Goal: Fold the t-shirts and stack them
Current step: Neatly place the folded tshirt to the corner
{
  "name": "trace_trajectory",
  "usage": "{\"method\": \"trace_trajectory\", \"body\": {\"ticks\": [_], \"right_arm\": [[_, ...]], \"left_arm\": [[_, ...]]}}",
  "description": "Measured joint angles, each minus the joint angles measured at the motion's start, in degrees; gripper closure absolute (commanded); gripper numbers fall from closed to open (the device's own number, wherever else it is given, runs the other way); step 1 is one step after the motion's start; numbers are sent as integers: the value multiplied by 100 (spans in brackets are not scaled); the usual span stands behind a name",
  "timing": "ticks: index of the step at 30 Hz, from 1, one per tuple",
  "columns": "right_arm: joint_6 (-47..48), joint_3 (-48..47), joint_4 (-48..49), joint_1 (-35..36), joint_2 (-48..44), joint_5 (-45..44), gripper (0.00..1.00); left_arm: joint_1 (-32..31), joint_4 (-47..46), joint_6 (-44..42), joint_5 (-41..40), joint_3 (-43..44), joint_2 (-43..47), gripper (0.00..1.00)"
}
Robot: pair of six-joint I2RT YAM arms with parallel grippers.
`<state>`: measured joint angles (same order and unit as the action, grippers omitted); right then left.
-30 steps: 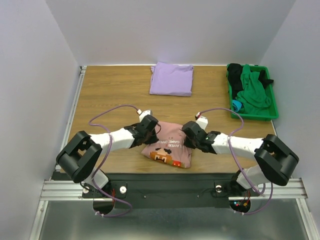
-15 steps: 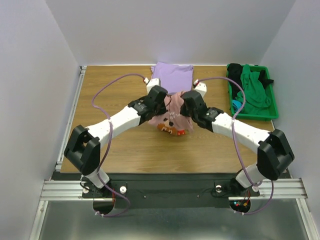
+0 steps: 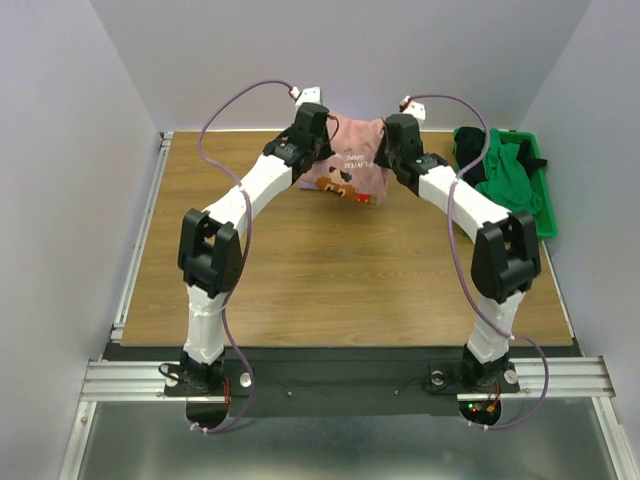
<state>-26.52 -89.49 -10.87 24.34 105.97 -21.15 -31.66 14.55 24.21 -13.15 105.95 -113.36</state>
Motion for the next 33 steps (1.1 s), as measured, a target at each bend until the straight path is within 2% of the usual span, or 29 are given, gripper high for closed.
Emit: {"method": "trace_trajectory", "body": {"ticks": [3,13,20,24,29,30,31,32,33], "right_arm": [[166,-595,22,-188,562,179,100],[627,-2378,-7,-529,2264,756,100],[780,-2835,-22,-564,2747,778,100],[848,-3230,-7,-581,3082,756,100],[859,-3285,-24,-654,3298,678,100],[855,-3311,-22,-678,3353,673,97],[841,-3324,-24,-693,3381,675,80],[826,-3329,-22,-719,3416,678,56],[796,-3329,-26,-732,3427,678,46]], "left_arm": [[225,-31,-197,216,675,-638,100],[750,-341,-431,802,1696,-1930,100],[892,-605,-444,1084,2120,-2485,100],[914,-719,-407,1178,2149,-2651,100],[977,-872,-302,1316,2157,-2828,100],[992,-874,-284,1344,2157,-2852,76],[1014,-879,-260,1386,2157,-2874,56],[1029,-883,-251,1408,2157,-2887,2],[1054,-901,-203,1432,2157,-2898,1]]}}
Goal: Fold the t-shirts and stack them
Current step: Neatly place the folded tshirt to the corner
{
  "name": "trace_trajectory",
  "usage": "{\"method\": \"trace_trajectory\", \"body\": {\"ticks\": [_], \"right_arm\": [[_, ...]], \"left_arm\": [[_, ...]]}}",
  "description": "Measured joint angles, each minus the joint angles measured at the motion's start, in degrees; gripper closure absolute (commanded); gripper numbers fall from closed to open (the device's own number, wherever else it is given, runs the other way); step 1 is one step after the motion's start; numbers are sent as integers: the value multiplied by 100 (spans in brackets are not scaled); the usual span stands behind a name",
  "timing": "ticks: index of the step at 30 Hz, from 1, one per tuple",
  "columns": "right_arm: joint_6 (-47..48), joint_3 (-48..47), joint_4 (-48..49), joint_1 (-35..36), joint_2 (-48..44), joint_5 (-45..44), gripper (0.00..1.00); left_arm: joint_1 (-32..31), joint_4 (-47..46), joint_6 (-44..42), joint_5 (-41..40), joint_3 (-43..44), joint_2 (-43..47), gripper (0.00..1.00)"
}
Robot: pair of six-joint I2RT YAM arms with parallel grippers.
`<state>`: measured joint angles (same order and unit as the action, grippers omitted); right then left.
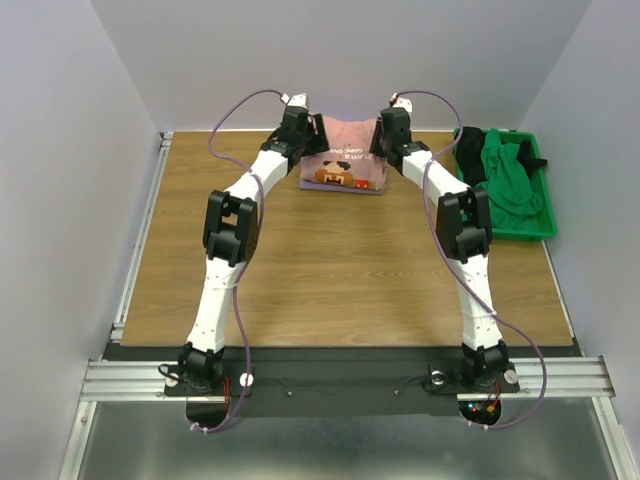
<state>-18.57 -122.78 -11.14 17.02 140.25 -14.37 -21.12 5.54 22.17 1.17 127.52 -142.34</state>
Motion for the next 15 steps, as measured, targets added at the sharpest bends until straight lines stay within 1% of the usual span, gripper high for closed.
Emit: {"method": "trace_trajectory", "body": {"ticks": [1,2,3,7,10,12,15], "right_arm": [[-26,-2,-4,-11,9,-15,38],[-9,-22,-4,-31,15,-33,17],[-26,-37,-9,-37,15,-46,0],[24,-256,11,-122,13,-177,0],[46,-192,2,-146,-153,-286,0],[33,72,-9,-160,-422,-293,0],[-31,1080,-48,-168,-1432,-105,0]], "left_arm": [[24,2,-20,17,0,0,1],[44,-13,4,31,0,0,1],[74,-28,-2,33,4,0,1],[146,-2,-24,-90,13,13,1],[188,144,-66,-243,9,127,2],[201,249,-70,-306,-179,411,1],[201,374,-48,-304,-964,1375,2]]}}
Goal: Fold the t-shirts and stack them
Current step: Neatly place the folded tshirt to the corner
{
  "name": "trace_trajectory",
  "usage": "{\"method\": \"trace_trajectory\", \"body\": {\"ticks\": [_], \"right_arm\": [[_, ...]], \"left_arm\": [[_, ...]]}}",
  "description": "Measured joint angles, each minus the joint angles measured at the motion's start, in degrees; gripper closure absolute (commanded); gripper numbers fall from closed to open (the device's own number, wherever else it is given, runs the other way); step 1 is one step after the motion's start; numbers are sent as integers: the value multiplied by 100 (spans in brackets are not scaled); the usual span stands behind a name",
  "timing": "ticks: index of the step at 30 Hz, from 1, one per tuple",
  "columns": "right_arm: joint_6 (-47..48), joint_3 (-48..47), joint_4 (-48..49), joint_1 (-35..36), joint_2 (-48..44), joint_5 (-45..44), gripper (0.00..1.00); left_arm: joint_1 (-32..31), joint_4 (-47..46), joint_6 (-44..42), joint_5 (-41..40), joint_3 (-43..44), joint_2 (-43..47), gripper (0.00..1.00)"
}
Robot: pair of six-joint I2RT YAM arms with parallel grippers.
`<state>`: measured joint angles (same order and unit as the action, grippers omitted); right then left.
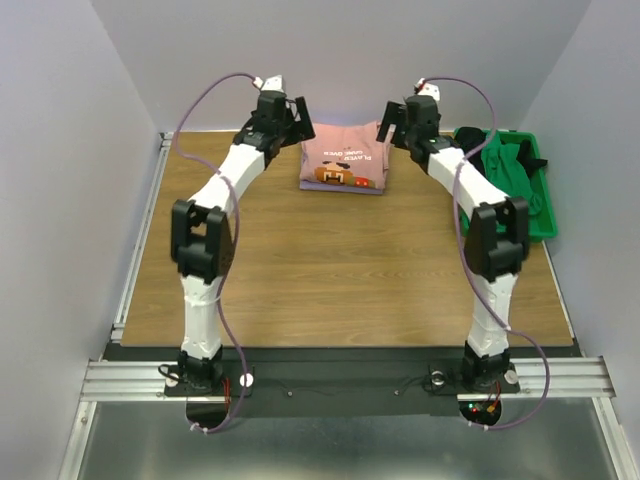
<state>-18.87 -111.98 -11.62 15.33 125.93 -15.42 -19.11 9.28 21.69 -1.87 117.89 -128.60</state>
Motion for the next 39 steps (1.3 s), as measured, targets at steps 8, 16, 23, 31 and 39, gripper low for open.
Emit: {"method": "trace_trajectory", "body": {"ticks": [8,16,23,31,39], "right_arm": [[-398,2715,203,9,-3018,828,0],[-922,5845,188,11,-4575,1027,0],[-1523,8111,-87,11,-7088,1073,0],[-2212,9261,-184,11,-9027,1134,0],[-2450,9309,-254,11,-9261,1147,0]], "left_arm": [[-9,-597,586,9,-3582,4098,2],[-39,-1049,1335,-76,-7143,6253,2],[-42,-927,1891,-127,-8780,7823,1],[-50,-688,2085,-404,-9117,8581,2],[-55,-256,2122,-822,-9117,9169,2]]}}
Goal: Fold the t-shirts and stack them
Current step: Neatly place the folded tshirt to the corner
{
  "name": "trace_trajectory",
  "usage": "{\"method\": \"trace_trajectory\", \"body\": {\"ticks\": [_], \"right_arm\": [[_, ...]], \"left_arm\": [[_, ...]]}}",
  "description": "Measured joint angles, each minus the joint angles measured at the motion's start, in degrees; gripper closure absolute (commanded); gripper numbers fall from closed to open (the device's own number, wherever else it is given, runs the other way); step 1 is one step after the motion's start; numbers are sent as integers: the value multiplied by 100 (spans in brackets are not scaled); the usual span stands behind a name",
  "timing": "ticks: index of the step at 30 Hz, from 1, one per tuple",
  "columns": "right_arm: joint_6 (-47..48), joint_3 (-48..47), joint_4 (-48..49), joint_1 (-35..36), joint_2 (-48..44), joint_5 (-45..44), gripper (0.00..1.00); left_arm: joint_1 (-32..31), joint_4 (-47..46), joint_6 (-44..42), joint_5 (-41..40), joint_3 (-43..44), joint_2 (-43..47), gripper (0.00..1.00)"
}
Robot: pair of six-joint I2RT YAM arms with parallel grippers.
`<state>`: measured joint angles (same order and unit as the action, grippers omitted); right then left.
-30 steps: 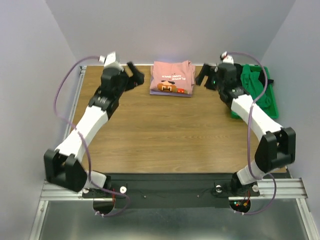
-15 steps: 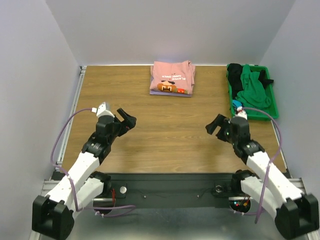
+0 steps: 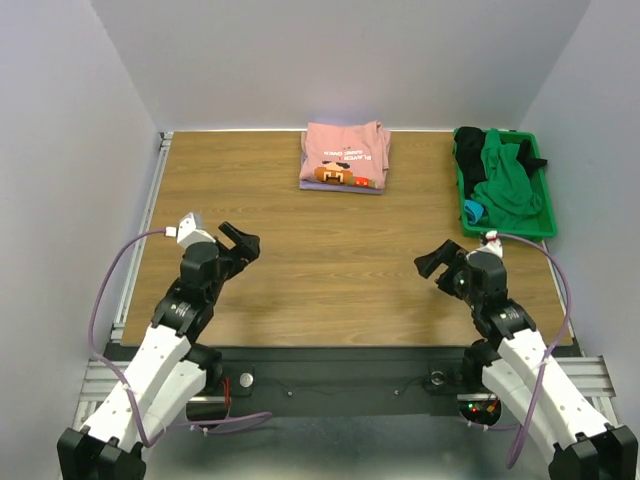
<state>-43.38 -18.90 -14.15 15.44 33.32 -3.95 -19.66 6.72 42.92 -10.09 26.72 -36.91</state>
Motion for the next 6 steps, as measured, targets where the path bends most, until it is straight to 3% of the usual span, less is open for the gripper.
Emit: {"method": "trace_trajectory", "body": {"ticks": [6], "right_arm": [[-35,210,-68,0,-481,-22,0]], "left_arm": [[-11,63,160,-328,-9,793,2]]}}
